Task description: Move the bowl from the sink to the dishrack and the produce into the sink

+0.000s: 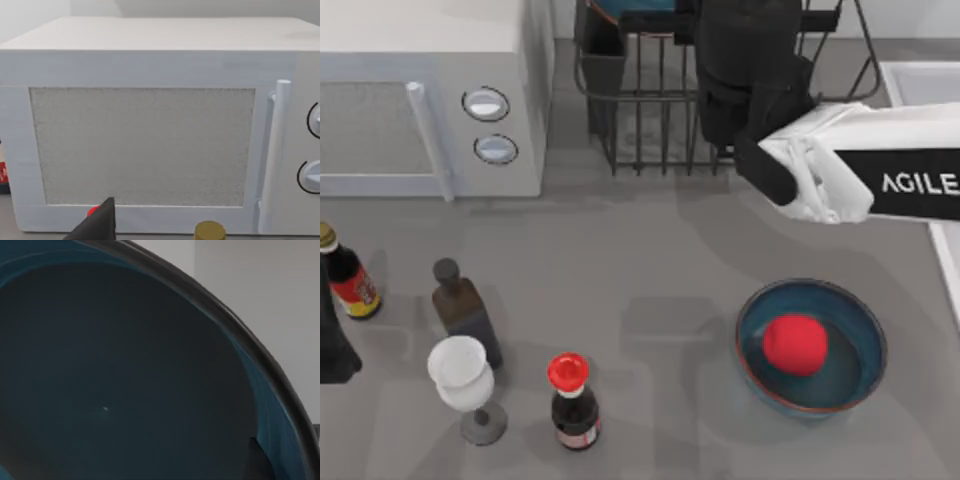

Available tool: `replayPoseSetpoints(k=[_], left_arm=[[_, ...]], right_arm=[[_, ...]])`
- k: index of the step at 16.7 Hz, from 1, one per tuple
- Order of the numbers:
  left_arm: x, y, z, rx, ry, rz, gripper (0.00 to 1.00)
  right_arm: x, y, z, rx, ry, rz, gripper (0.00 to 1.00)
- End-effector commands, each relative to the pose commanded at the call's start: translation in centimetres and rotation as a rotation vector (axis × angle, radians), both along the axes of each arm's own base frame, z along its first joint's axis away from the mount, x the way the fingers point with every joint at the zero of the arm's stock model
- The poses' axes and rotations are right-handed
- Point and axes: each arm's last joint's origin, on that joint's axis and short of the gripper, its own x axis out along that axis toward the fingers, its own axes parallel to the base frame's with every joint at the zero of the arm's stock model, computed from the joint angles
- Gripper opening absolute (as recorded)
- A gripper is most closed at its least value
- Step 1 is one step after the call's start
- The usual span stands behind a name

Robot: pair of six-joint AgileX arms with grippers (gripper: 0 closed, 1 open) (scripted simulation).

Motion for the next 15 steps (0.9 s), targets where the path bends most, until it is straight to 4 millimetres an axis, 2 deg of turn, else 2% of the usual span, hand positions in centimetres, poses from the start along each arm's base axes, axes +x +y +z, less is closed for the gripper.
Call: replayPoseSetpoints(k=[4,15], left_arm=[[0.00,0.00,0.00,0.000,0.000,0.000,1.00],[0.00,0.00,0.00,0.000,0.000,0.000,1.00]], right_arm=[[0.00,0.00,0.00,0.000,0.000,0.000,0.00],[0.00,0.00,0.00,0.000,0.000,0.000,0.83]])
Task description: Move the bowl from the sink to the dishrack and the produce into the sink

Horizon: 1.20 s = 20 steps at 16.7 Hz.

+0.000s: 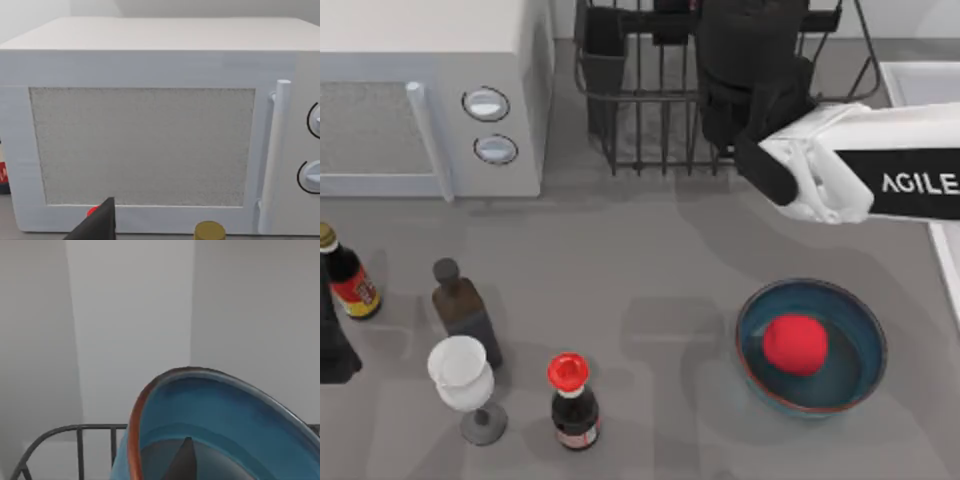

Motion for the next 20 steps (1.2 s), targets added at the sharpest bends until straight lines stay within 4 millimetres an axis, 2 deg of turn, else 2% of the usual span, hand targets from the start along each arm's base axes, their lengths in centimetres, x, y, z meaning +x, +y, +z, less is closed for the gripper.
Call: replayPoseSetpoints(k=[2,3,13,16,18,20], left_arm=[[0.0,0.0,0.0,0.000,0.000,0.000,1.00],[0.0,0.0,0.0,0.000,0.000,0.000,1.00],[0.0,0.0,0.0,0.000,0.000,0.000,1.00],[0.0,0.0,0.0,0.000,0.000,0.000,1.00],[0.0,0.0,0.0,0.000,0.000,0.000,1.00],[0.0,0.0,0.0,0.000,0.000,0.000,1.00]], right_arm=[[0.0,0.0,0.0,0.000,0.000,0.000,0.98],[0.0,0.0,0.0,0.000,0.000,0.000,1.00],[-0.1,-0.1,0.0,-0.006,0.006,0.006,1.00],[-0.8,-2.2,-0.4,-0.049,0.065,0.033,1.00],[-2.0,-4.6,-1.0,-0.079,0.129,0.063,1.00],[-3.9,-7.7,-1.5,-0.096,0.196,0.095,1.00]])
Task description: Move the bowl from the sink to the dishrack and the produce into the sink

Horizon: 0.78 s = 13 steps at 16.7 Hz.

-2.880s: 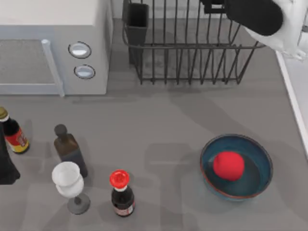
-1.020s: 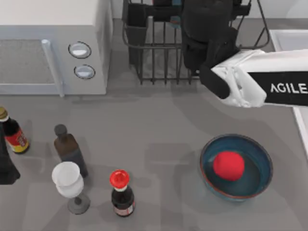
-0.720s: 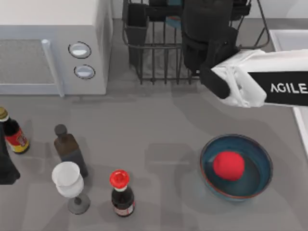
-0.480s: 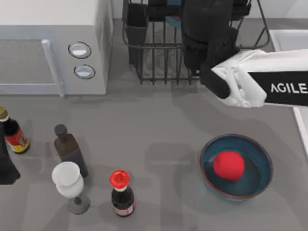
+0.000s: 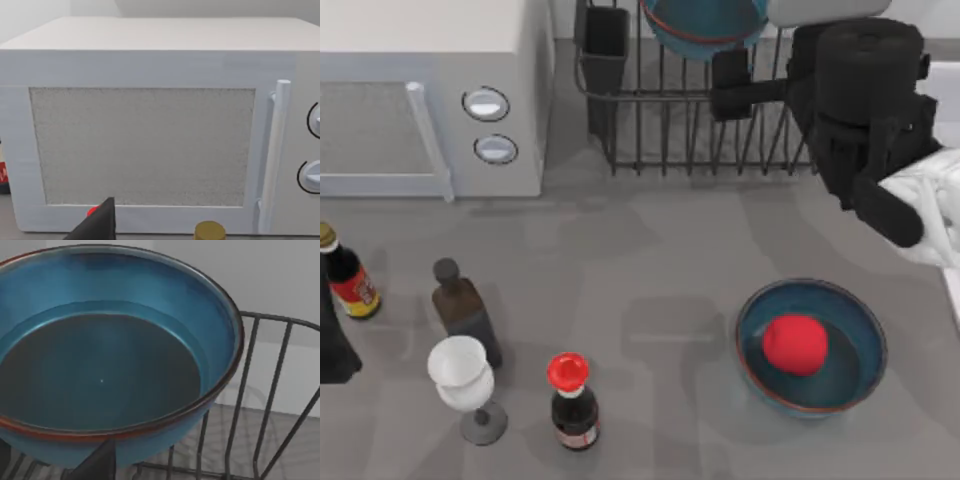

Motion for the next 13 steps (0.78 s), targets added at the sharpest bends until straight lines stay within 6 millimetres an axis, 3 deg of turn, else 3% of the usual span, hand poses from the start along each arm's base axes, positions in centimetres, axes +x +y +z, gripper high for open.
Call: replayPoseSetpoints(k=[7,10,13], left_arm=[[0.0,0.0,0.0,0.000,0.000,0.000,1.00],[0.0,0.0,0.0,0.000,0.000,0.000,1.00],[0.0,0.0,0.0,0.000,0.000,0.000,1.00]], right_arm=[[-11.6,-11.5,-0.3,0.047,0.115,0.068,1.00],[-16.8,-14.9,-0.1,0.082,0.025,0.051,1.00],[-20.7,-16.9,-1.9,0.092,-0.055,0.014,1.00]])
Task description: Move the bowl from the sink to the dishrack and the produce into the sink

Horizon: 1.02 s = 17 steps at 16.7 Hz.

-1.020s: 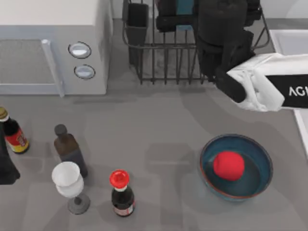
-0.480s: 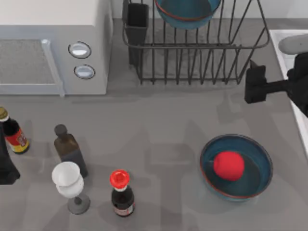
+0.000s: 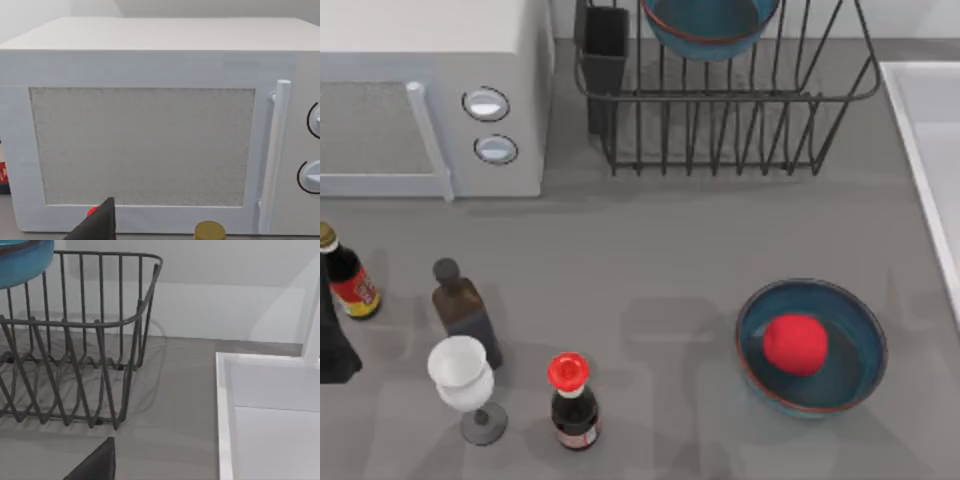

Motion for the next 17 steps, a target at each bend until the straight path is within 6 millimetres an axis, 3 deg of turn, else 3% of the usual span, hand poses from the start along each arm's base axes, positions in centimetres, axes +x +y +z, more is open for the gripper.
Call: replayPoseSetpoints(k=[6,17], left_arm=[[0.0,0.0,0.0,0.000,0.000,0.000,1.00],[0.0,0.0,0.0,0.000,0.000,0.000,1.00]], right_arm=[[-2.8,-1.5,-2.5,0.006,-0.111,-0.084,1.00],[-3.1,-1.7,-2.6,0.009,-0.136,-0.105,1.00]])
